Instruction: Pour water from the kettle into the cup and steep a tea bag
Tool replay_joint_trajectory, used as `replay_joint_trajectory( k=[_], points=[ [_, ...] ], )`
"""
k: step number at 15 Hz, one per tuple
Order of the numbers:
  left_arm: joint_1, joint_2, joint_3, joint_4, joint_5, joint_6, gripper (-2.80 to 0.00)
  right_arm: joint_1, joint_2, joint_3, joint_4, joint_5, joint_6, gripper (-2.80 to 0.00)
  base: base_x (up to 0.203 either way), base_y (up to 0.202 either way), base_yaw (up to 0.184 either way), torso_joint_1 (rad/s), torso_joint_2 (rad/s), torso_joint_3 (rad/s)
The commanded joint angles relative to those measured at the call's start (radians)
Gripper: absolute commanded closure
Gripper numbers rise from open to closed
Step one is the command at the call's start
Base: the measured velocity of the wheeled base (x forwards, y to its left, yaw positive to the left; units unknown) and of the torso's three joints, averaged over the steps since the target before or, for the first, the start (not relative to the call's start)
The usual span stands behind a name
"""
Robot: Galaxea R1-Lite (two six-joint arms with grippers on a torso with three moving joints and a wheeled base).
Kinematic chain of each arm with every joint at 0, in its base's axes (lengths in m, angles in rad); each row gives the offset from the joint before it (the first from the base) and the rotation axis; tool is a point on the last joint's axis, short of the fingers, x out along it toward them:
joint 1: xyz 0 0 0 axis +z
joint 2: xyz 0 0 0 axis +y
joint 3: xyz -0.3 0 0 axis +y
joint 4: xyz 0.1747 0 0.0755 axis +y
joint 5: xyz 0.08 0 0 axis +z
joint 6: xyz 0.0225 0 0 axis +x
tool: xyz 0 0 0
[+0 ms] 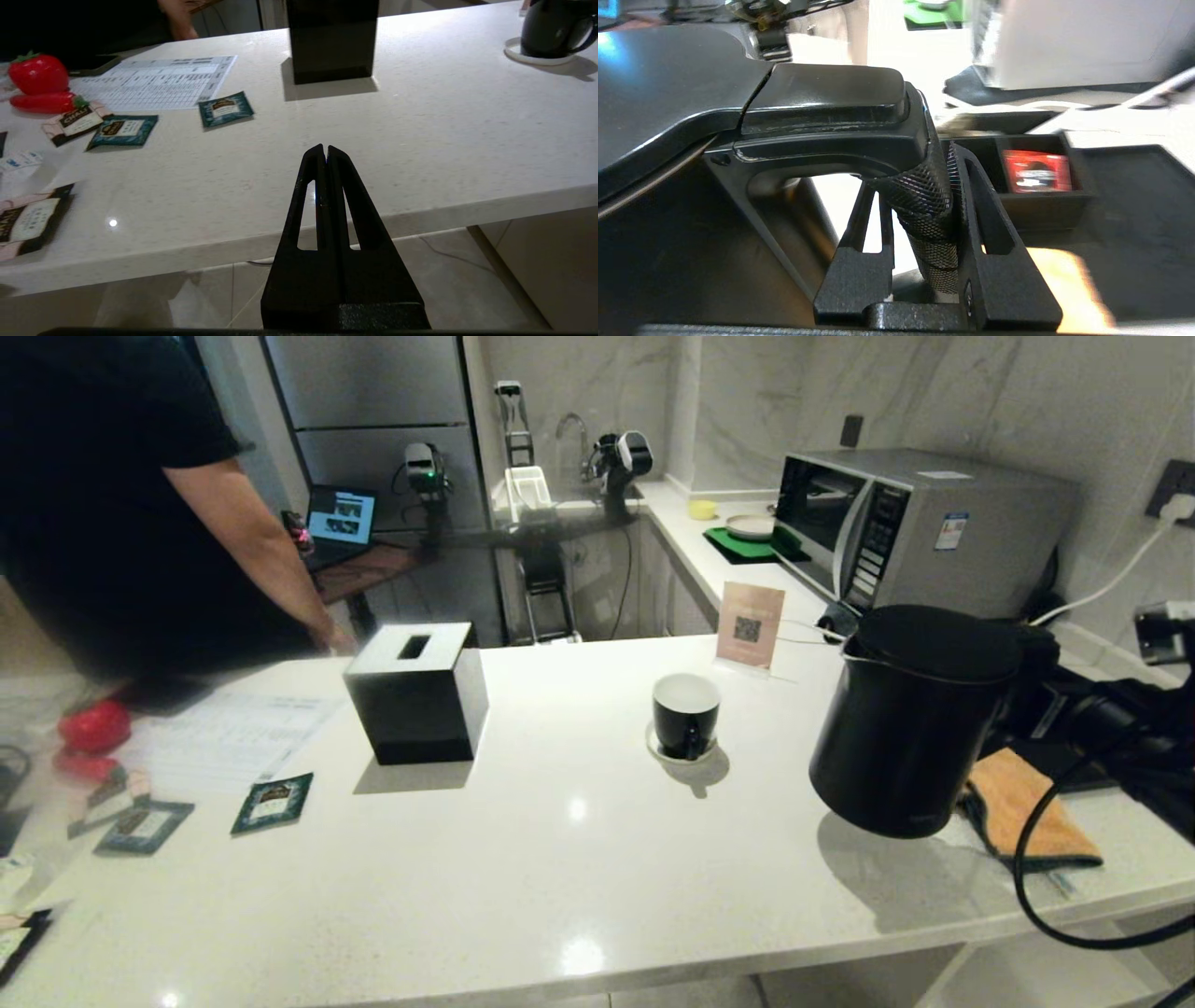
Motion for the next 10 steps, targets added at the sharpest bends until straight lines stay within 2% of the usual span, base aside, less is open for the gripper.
replay_joint_trajectory(
  k=[1,10],
  points=[
    [0.0,0.002,0.0,-0.001,0.0,0.002,0.0,0.0,0.003,-0.002,-0.005,0.002,0.001,0.0,0.0,0.118,-0.002,0.006,0.0,0.003],
    [0.0,0.002,0.0,-0.001,0.0,0.001,0.0,0.0,0.001,-0.003,0.006,0.001,0.001,0.0,0.0,0.007,0.0,0.0,0.0,0.0]
  ],
)
